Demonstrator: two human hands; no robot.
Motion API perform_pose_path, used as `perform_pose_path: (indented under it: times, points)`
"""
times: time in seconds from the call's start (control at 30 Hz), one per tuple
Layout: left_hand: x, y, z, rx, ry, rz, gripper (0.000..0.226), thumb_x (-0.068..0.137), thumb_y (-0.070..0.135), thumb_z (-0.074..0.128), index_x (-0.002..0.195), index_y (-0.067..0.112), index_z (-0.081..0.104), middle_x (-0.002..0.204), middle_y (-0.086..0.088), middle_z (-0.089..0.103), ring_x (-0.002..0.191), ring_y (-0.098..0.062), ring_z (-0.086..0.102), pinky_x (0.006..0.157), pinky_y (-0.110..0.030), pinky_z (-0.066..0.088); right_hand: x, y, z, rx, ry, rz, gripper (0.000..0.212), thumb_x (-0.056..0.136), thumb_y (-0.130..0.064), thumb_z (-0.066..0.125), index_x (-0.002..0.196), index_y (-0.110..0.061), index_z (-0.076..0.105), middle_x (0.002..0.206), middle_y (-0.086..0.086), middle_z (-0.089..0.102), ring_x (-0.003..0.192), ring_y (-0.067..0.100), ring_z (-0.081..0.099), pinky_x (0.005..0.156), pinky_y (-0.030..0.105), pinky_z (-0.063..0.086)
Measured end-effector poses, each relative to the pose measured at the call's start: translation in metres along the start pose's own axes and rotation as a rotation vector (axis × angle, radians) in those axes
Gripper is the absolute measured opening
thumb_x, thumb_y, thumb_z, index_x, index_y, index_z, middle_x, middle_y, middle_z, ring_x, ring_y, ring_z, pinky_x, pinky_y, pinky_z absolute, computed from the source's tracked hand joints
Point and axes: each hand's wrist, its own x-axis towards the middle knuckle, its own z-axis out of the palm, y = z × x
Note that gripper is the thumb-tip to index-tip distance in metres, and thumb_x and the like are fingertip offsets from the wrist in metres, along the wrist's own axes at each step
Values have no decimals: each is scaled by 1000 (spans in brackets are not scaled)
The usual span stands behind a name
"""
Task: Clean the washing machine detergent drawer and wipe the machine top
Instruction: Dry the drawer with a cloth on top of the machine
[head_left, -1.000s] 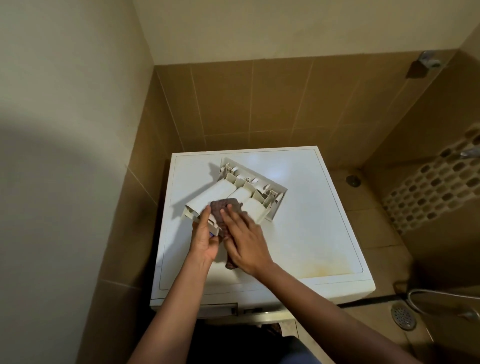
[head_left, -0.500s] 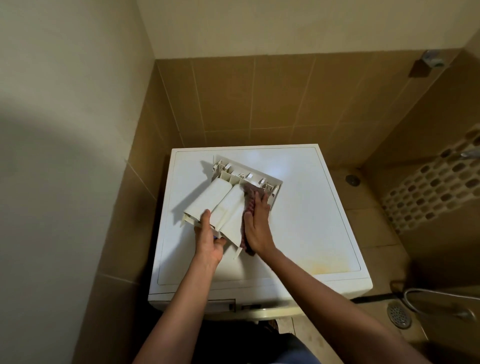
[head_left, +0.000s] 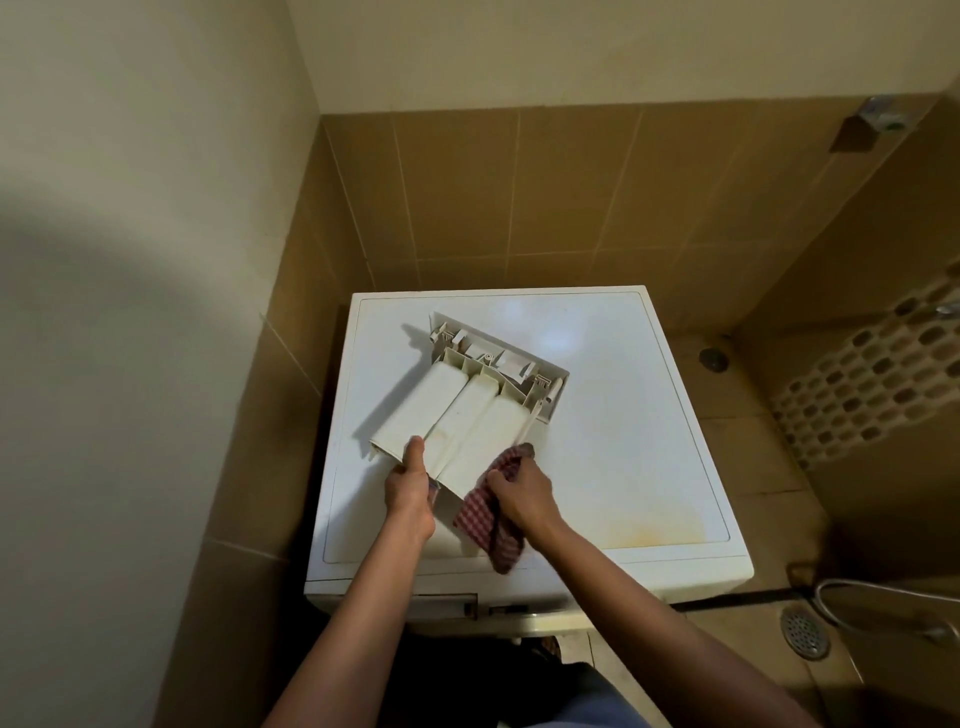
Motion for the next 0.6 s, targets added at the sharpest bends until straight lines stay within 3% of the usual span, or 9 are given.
perform_pose_path:
  times: [0.03,0.1,0.27,0.33,0.4,0.5,0.6]
  points:
    - [1,0,-1,6,-6,5,33,93,42,60,90,9,60,82,-6,60,66,-16,52,64,-28,46,-3,-1,-11,-38,-4,-40,31,91,-25,52,115,-6,55,104,7,64,87,18,59,65,18,45]
    - [1,2,-3,5,-16,12,33,93,39,61,92,6,61,83,-6,63,66,-16,54,66,-28,49,-10,-10,-35,-99,45,-105,23,89,-24,53,105,-10,60,94,3,64,79,16,57,59,21,42]
    - [3,-2,-10,-10,-12,-10,22,95,29,61,104,10,59,110,-12,66,102,-27,63,92,-41,53,-11,-49,-88,-170,269,-453,30,89,-27,53,118,-18,54,94,8,69,80,25,64,69,34,51]
    - [1,-4,-12,-2,9,-16,19,96,28,60,105,11,59,115,-13,65,109,-29,62,97,-44,51,4,-66,-101,-213,357,-579,27,92,-30,48,117,-22,49,94,6,70,81,28,64,70,39,52]
    - [0,-4,-11,4,23,-9,18,96,27,59,105,11,58,115,-13,64,109,-30,62,98,-45,51,22,-83,-107,-291,396,-639,24,94,-29,44,117,-21,47,89,5,68,78,28,61,63,36,47]
    - [-3,-3,-12,23,46,-7,14,97,25,57,103,12,56,109,-11,62,103,-28,61,97,-43,50,56,-98,-96,-561,351,-645,28,96,-29,42,117,-13,50,93,14,64,94,33,55,65,34,40]
    - [-8,2,-12,5,15,-17,6,98,17,54,99,11,56,96,-6,63,98,-27,59,97,-44,49,77,-98,-74,-797,135,-526,35,96,-32,42,121,-10,48,107,19,63,99,37,58,73,36,44]
